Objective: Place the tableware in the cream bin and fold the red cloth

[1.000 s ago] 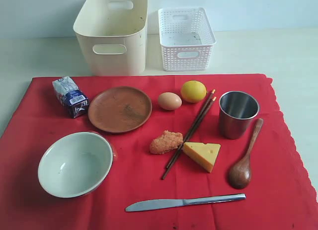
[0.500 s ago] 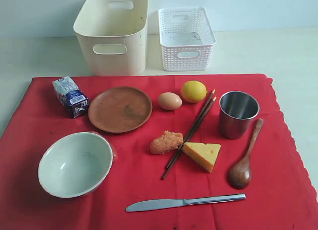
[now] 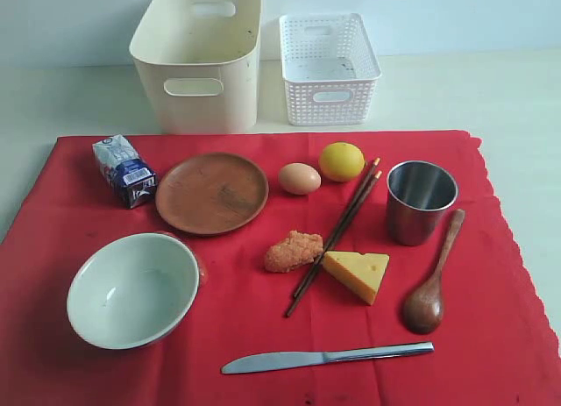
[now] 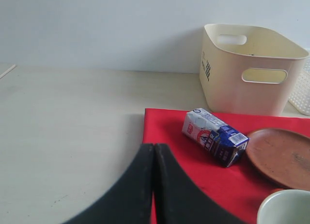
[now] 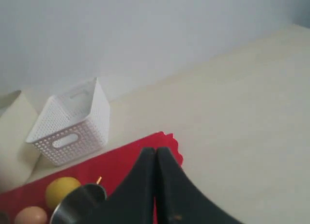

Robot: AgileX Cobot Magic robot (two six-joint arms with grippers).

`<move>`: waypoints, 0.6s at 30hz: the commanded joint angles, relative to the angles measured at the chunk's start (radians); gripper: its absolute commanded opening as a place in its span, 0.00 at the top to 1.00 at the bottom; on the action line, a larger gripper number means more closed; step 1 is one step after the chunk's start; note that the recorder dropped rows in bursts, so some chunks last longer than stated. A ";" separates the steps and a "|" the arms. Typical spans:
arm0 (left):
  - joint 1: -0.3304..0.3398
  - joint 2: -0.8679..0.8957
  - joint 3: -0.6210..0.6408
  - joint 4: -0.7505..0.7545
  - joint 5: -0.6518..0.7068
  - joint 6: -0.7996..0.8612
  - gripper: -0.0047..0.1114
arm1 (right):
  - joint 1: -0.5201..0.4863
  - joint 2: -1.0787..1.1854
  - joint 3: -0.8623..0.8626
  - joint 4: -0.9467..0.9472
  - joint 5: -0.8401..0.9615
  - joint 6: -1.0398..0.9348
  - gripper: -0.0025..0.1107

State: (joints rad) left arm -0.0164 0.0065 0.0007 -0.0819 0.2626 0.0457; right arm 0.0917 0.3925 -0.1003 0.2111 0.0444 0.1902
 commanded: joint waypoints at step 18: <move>0.004 -0.007 -0.001 -0.009 -0.005 0.003 0.94 | 0.301 0.540 -0.253 -0.002 0.074 -0.123 0.98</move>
State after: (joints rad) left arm -0.0164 0.0065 0.0007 -0.0819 0.2626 0.0457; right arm 0.3260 0.9134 -0.3197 0.2133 0.1201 0.0959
